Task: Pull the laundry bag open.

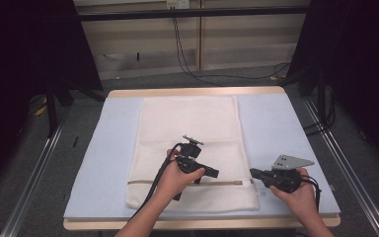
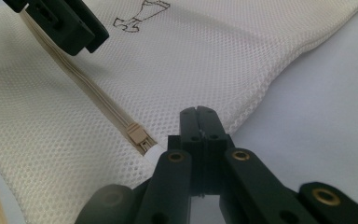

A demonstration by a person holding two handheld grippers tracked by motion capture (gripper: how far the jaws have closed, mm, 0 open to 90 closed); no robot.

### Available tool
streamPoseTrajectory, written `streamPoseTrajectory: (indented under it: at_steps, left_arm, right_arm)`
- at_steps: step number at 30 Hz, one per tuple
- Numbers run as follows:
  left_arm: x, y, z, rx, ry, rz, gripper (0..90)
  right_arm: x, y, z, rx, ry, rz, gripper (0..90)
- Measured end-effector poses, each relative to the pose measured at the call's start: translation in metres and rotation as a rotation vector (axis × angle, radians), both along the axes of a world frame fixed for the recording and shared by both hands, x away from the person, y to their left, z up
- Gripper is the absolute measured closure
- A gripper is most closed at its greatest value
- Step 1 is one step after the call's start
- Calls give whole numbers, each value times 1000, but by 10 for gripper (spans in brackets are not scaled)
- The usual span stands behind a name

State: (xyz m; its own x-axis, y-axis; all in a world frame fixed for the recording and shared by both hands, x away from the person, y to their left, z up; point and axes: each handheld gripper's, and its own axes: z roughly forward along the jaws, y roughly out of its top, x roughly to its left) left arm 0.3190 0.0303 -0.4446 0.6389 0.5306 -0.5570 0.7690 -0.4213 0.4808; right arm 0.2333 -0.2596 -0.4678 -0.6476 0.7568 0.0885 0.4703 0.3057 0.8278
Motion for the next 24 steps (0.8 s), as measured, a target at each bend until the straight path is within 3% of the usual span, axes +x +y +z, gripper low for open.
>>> streamPoseTrajectory:
  at_steps: [1, 3, 4, 6, 7, 9, 10, 11, 12, 13, 15, 16, 17, 18, 20, 22, 24]
  left_arm:
    - [2, -2, -2, 9, 12, -38, 657]
    - [1, -7, -3, -1, 21, -8, 658]
    - [1, -12, -6, 9, 32, -37, 663]
    - [-1, -17, -7, -3, 46, -13, 661]
    - [-1, -21, -9, 3, 51, -49, 657]
    - [-2, -26, -11, -9, 61, -62, 661]
    - [-2, -28, -11, 2, 57, -56, 663]
    - [-3, -32, -12, -17, 74, -29, 671]
    - [-3, -32, -12, -17, 74, -29, 672]
    - [-2, -33, -14, -10, 78, -64, 672]
    - [-4, -38, -16, 1, 76, -51, 671]
    - [-5, -42, -19, -25, 104, -34, 675]
    - [-5, -42, -19, -25, 104, -34, 675]
    - [-5, -44, -21, 1, 85, -60, 678]
    - [-4, -46, -24, 11, 98, -53, 687]
    - [-5, -49, -26, 4, 100, -27, 696]
    - [-5, -51, -26, -7, 102, -40, 698]
  right_arm:
    - [0, 1, 0, 1, 4, 11, 900]
    - [0, 2, 0, -4, 0, 15, 900]
    - [0, 4, -1, -11, 6, 21, 900]
    - [0, 5, -1, -13, 10, 27, 900]
    - [-1, 6, -2, -24, 13, 29, 900]
    - [0, 6, -3, -26, 17, 36, 900]
    - [0, 5, -4, -27, 19, 32, 900]
    - [0, 5, -5, -27, 28, 35, 900]
    - [0, 5, -5, -27, 28, 35, 900]
    - [0, 5, -5, -34, 36, 38, 900]
    - [0, 6, -6, -37, 42, 41, 900]
    - [0, 6, -6, -33, 43, 41, 900]
    - [0, 6, -6, -33, 43, 41, 900]
    - [0, 6, -6, -30, 47, 48, 900]
    - [0, 7, -7, -38, 55, 51, 900]
    - [0, 8, -9, -51, 62, 60, 900]
    - [1, 8, -10, -51, 65, 58, 900]
